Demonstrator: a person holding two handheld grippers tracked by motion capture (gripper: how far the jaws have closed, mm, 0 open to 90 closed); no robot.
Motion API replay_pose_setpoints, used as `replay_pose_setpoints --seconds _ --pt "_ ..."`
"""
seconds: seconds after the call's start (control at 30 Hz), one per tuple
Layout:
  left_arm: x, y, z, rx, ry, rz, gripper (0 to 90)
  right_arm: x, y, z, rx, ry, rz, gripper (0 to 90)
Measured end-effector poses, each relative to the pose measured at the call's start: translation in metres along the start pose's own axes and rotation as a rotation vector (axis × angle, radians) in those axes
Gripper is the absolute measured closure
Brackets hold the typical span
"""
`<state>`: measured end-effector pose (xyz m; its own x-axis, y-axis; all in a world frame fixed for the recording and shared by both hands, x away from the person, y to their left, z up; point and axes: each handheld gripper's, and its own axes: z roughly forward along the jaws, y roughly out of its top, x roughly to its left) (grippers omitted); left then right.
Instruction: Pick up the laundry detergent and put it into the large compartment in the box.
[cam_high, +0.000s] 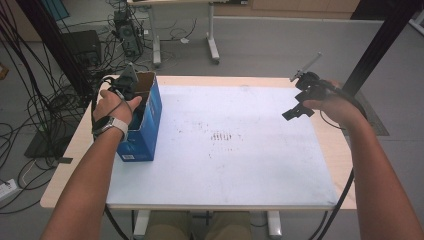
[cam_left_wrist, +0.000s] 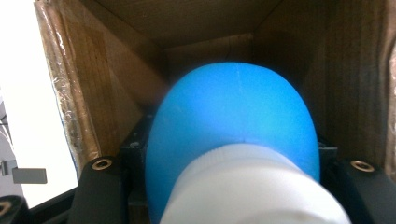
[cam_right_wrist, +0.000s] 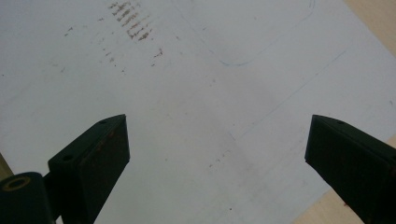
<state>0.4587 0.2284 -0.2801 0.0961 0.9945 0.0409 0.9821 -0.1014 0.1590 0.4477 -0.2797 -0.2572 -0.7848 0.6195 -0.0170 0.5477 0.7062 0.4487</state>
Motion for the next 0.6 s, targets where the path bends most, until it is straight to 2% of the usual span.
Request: replay_pose_setpoints --seconds 0.6 --pt "0.0002 -0.0001 0.0000 -0.003 -0.002 0.003 38.0 0.0005 -0.0003 0.0001 0.003 -0.001 0.000 6.5"
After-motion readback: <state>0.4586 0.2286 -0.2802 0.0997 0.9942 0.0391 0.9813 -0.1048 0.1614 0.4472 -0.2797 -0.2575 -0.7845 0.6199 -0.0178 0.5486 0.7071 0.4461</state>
